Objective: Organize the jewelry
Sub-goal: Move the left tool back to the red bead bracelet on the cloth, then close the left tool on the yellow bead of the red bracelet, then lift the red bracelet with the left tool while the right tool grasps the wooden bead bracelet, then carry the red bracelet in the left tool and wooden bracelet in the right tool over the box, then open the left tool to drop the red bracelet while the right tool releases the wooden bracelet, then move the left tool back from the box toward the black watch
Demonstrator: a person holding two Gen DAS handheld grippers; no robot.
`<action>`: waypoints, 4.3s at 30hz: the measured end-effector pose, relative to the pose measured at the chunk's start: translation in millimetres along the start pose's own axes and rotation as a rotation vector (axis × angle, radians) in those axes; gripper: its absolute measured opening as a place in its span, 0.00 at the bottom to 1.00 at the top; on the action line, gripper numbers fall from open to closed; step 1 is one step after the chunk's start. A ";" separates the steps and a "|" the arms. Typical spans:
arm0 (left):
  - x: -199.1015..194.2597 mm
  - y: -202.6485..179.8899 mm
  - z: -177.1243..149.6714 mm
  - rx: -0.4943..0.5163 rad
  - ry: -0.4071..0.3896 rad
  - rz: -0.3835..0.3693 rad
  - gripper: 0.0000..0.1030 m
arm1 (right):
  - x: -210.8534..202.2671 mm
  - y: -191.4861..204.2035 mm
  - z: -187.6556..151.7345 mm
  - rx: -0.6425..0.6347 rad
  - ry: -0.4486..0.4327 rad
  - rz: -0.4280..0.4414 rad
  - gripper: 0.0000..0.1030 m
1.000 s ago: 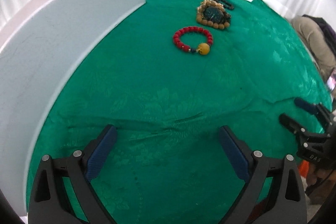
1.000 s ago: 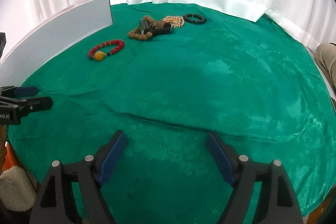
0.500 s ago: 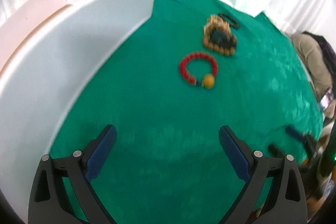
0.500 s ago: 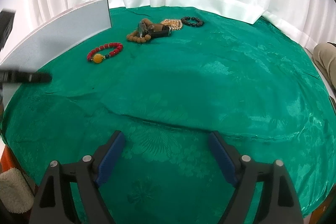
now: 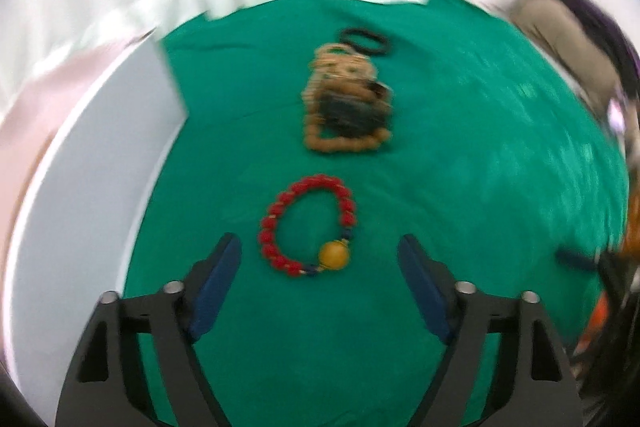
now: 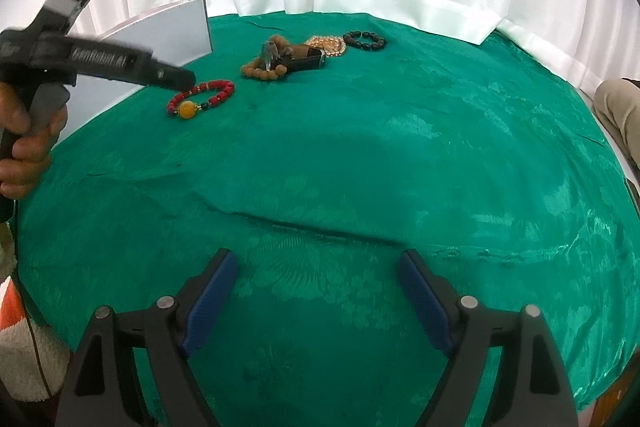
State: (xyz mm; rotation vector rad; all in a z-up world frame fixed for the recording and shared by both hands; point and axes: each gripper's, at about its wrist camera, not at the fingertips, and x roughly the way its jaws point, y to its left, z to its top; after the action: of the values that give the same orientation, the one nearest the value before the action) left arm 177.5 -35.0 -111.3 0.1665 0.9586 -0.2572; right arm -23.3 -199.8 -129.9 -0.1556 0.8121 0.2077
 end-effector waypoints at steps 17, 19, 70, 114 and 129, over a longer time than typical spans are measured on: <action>27.6 -4.9 -3.3 0.195 0.087 -0.152 0.39 | -0.6 0.0 0.7 0.004 0.008 -0.001 0.84; 27.4 -2.4 -3.5 0.186 0.089 -0.154 0.39 | -0.5 -0.1 0.9 0.004 0.010 0.000 0.84; -139.8 89.3 -56.0 -0.610 -0.154 -0.267 0.15 | 19.2 -8.6 249.2 0.171 0.109 0.712 0.11; -158.5 165.8 -113.6 -0.660 -0.122 0.432 0.81 | 48.3 185.7 243.0 -0.170 0.013 0.395 0.78; -118.6 70.7 -90.9 -0.465 -0.140 0.353 0.96 | 46.1 34.8 108.5 -0.134 0.023 -0.030 0.78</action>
State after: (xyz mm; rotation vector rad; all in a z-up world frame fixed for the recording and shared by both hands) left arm 61.6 72.6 -63.0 -0.1095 0.8103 0.2765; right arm 75.3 -136.9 -92.1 -0.2965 0.8187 0.2330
